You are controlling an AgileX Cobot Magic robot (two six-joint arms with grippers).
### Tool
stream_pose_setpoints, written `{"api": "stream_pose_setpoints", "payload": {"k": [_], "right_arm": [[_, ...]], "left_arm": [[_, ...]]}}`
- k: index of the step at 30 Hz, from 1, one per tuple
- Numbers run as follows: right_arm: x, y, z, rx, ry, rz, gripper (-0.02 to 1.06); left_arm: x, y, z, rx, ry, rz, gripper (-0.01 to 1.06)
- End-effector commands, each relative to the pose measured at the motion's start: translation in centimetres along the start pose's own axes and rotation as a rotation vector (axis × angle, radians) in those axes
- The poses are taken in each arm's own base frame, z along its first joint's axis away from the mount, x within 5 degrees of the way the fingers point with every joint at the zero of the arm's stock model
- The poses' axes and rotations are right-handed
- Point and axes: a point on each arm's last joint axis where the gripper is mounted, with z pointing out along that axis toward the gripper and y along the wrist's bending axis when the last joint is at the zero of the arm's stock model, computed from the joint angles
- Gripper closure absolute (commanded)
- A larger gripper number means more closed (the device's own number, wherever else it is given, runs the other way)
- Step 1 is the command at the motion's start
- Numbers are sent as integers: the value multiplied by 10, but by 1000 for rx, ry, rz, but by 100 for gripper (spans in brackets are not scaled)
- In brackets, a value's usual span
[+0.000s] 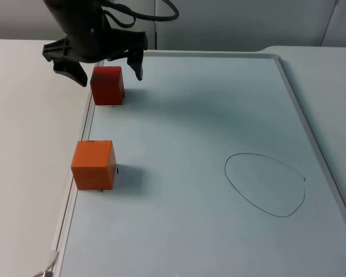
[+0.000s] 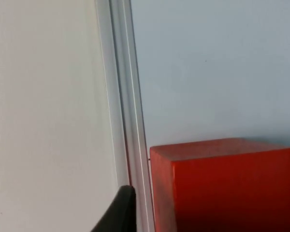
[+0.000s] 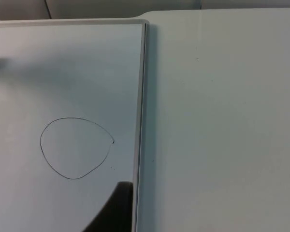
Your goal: Pick up one cube with the left hand and another cube with the right hand. First place the cube in the right hand at the target position, then stack the cube in the left hand on top.
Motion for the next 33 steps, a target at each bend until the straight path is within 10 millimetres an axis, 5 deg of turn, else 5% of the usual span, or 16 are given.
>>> {"api": "stream_pose_setpoints", "payload": {"k": [1, 4, 20, 23, 27, 33], "right_arm": [[0, 0, 1, -3, -7, -10, 0], [0, 0, 1, -3, -7, -10, 0], [0, 0, 1, -3, -7, -10, 0], [0, 0, 1, -3, -7, -10, 0], [0, 0, 1, -3, -7, -5, 0], [0, 0, 1, -3, -7, -5, 0]], "left_arm": [[-3, -3, -1, 6, -23, 1, 16], [-1, -2, 3, 3, -14, 0, 23], [-2, -1, 5, 3, -26, 7, 29], [-2, -1, 5, 2, -28, 9, 55], [-4, -2, 5, 5, -44, 9, 71], [-11, -5, -5, 7, -39, -18, 74]]}}
